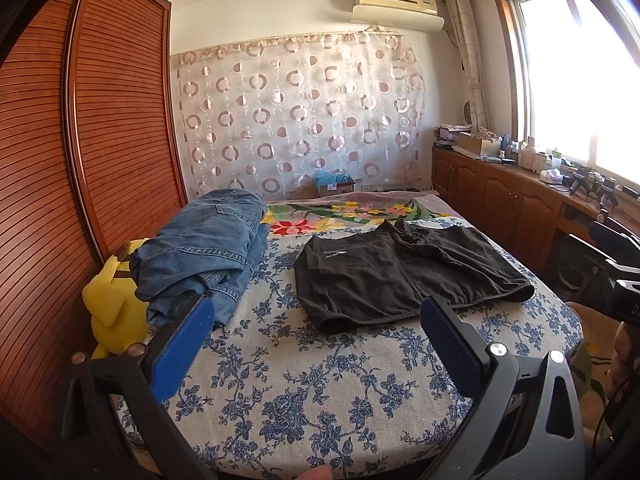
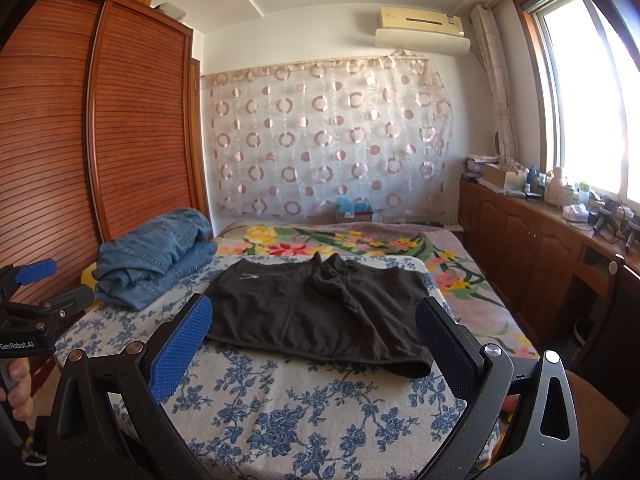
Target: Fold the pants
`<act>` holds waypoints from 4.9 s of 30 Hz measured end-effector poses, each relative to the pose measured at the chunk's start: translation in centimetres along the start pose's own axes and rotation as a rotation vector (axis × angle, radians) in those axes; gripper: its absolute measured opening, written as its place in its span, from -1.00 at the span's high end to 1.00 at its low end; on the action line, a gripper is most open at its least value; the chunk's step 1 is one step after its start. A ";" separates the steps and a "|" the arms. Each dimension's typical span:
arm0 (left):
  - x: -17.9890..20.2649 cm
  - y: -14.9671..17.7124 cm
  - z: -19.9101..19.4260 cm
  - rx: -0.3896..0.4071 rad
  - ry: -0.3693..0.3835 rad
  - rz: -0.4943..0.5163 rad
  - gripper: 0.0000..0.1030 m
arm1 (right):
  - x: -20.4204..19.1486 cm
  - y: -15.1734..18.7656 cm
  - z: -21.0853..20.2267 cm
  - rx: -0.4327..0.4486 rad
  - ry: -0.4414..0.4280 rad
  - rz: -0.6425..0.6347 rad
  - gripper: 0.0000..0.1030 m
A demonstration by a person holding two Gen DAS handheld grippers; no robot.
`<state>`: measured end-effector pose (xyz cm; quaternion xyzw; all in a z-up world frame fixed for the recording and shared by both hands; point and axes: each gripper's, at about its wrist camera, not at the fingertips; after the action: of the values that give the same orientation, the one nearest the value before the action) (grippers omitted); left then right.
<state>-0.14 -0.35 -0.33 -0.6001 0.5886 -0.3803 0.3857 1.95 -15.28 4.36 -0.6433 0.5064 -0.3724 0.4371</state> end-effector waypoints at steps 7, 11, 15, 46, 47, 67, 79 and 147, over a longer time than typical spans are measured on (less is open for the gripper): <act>0.0 -0.2 -0.1 0.003 0.002 0.003 -1.00 | 0.0 0.0 -0.1 0.001 0.000 -0.001 -1.00; 0.0 -0.2 -0.2 0.005 0.001 0.004 -1.00 | 0.1 0.0 -0.1 0.001 0.000 0.000 -1.00; 0.0 -0.3 -0.3 0.008 0.002 0.006 -1.00 | -0.2 0.0 0.1 0.002 0.000 0.000 -1.00; -0.5 3.2 6.0 -0.124 0.044 0.046 -1.00 | 3.3 3.0 2.6 -0.070 0.014 0.011 -1.00; -0.6 3.3 6.3 -0.129 0.049 0.047 -1.00 | 3.5 3.2 2.8 -0.074 0.019 0.009 -1.00; -2.0 3.6 12.7 -0.221 0.112 0.113 -1.00 | 7.9 4.4 6.2 -0.174 0.069 -0.061 -0.79; -1.9 4.3 16.8 -0.311 0.090 0.161 -0.80 | 9.5 6.0 8.3 -0.290 0.057 -0.057 -0.38; -5.4 5.4 5.9 -0.234 0.273 0.019 0.97 | 10.4 6.3 4.5 -0.418 -0.072 -0.016 0.99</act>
<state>2.91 5.11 -7.70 -0.5782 0.6813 -0.3835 0.2335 6.22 -25.26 -2.75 -0.7367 0.5517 -0.2394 0.3091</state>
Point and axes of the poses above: each gripper's, at about its wrist camera, not at the fingertips, and z roughly the way its jaws point, x to its right, y to its underside, and after that the axes turned 3 degrees about -z, right-handed
